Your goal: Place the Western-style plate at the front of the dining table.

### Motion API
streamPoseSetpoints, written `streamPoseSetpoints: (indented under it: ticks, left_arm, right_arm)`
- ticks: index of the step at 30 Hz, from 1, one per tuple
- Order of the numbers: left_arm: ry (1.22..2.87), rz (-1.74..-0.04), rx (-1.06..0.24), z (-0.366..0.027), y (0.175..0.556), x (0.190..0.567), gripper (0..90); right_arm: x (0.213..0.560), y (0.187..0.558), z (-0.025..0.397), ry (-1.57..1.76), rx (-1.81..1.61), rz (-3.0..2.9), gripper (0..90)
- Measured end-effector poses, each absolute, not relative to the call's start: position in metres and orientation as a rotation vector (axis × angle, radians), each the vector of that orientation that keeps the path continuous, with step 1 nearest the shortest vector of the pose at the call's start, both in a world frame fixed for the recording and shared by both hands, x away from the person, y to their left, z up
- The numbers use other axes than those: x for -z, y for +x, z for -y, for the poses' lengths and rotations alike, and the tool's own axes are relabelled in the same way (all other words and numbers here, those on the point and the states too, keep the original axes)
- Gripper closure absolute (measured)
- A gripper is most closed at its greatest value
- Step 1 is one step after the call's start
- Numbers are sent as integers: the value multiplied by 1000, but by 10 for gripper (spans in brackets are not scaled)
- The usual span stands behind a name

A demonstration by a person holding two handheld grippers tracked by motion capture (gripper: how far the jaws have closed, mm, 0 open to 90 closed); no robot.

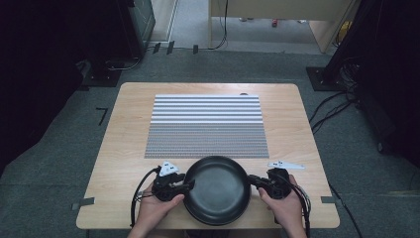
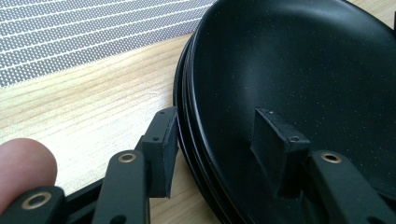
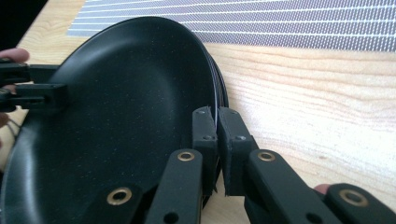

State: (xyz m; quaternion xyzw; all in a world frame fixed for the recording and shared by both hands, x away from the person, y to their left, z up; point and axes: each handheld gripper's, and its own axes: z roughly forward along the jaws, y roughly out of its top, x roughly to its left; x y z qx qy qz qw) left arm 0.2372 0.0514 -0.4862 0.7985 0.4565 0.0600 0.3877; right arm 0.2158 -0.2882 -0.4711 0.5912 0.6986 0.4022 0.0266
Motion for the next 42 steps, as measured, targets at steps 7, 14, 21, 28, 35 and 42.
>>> streamPoseSetpoints:
  ticks: [7, 14, 21, 28, 35, 42]
  left_arm:
    - [2048, -1152, -143, -53, 236, 485, 504]
    - [2051, -1155, -116, -55, 235, 486, 491]
    - [2038, -1166, -76, -57, 237, 487, 482]
    - [2016, -1181, -67, -57, 237, 488, 477]
    - [2014, -1172, -84, -58, 236, 485, 487]
    - [1997, -1170, -53, -61, 237, 484, 498]
  right_arm:
    - [470, 216, 291, 1858, -1238, -2193, 860]
    - [470, 216, 291, 1949, -1226, -2177, 849]
    - [476, 215, 287, 1985, -1288, -2122, 849]
    - [483, 214, 285, 1993, -1352, -2041, 855]
    - [490, 215, 283, 2022, -1442, -1979, 858]
    - [496, 211, 270, 1994, -1464, -1932, 847]
